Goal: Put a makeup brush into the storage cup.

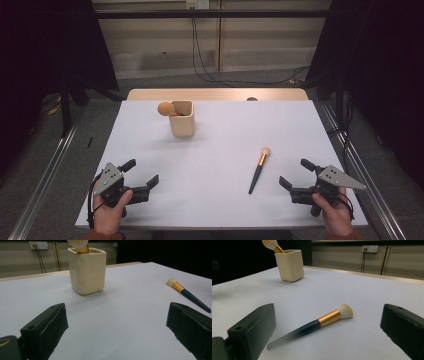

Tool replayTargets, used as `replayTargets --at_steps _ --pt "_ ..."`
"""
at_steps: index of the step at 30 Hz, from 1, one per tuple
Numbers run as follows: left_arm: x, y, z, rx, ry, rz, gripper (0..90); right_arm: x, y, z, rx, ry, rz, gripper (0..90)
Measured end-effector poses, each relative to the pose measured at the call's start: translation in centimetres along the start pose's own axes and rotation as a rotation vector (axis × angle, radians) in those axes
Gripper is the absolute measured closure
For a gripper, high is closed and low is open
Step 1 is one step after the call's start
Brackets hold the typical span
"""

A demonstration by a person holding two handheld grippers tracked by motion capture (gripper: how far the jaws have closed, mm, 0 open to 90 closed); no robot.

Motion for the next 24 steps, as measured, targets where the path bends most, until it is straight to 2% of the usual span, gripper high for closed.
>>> replayTargets --at_steps 2,4,8,12,13,17,20,24 --pt "0.0 0.0 0.0 -0.004 0.0 -0.004 3.3 0.0 0.0 0.0 -0.001 0.0 -0.001 0.0" --pt "0.0 0.1 0.1 0.005 0.019 -0.003 3.4 0.0 -0.1 0.2 -0.005 -0.008 -0.003 0.0" --pt "-0.2 0.1 0.5 -0.01 -0.002 -0.009 3.6 0.2 -0.1 0.4 -0.012 -0.025 0.003 0.0" --pt "-0.1 0.3 0.5 -0.022 0.004 -0.003 3.5 0.4 -0.1 0.3 0.0 -0.024 0.009 0.0" --pt "0.0 0.3 0.4 -0.02 0.006 -0.001 3.5 0.6 -0.1 0.3 0.014 -0.023 0.011 0.0" --pt "0.0 0.3 0.5 -0.019 0.006 0.0 3.5 1.0 -0.3 0.5 0.009 -0.028 0.008 0.0" --pt "-0.2 0.4 0.8 -0.021 -0.01 0.002 3.5 1.5 -0.7 0.6 0.008 -0.033 0.001 0.0" --pt "-0.4 0.5 0.9 -0.02 -0.022 0.003 3.5 2.4 -1.0 0.5 0.007 -0.021 0.02 0.6"
Point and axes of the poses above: each handheld gripper's, and its own axes: x roughly forward along the jaws, y roughly out of its underside, z roughly to its left, the point moved 8 cm from there along x, roughly forward along the jaws, and after that the axes turned 1 degree about x, right-handed, at the moved point
